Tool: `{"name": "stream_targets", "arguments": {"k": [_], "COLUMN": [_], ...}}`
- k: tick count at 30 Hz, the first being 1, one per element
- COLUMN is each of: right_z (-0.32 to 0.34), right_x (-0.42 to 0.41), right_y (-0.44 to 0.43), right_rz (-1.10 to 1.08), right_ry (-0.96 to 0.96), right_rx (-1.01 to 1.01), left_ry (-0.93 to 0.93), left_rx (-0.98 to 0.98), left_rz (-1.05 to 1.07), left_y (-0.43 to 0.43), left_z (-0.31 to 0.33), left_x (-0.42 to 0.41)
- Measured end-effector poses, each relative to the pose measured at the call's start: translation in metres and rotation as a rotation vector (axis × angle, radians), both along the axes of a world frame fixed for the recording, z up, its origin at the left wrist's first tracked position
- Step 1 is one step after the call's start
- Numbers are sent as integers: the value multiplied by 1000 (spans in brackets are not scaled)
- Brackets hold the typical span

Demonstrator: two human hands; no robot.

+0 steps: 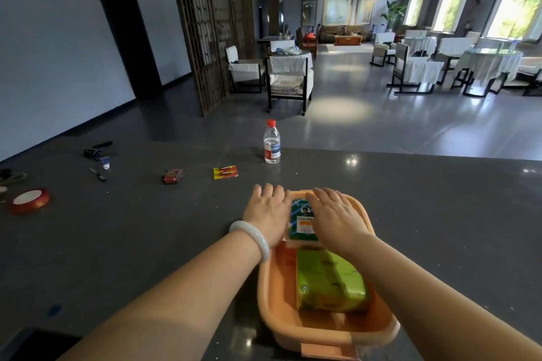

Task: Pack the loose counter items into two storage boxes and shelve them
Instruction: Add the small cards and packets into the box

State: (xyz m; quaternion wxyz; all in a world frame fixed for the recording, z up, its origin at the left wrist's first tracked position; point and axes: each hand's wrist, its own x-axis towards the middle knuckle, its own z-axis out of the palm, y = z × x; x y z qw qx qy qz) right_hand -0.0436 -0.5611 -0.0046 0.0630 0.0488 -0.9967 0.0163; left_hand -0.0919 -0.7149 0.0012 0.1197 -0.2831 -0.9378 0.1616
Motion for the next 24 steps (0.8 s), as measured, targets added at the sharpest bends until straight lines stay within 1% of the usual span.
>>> {"name": "stream_targets", "arguments": {"k": [8, 16, 20, 24], "right_z": [10, 7, 4, 2], "right_x": [-33, -55, -58, -66], "right_y": [-75, -174, -220, -260], "right_rz": [179, 401, 434, 432], "right_ry": [-50, -111, -147, -173], "right_rx": [-2, 15, 46, 75], "left_ry": [-34, -57, -97, -120], "left_rx": [-64, -63, -30, -7], "left_rz": [280, 578, 661, 679], "left_y": [-94, -206, -253, -294], "left_z": [11, 1, -7, -12], "left_x": [0, 26, 38, 38]}}
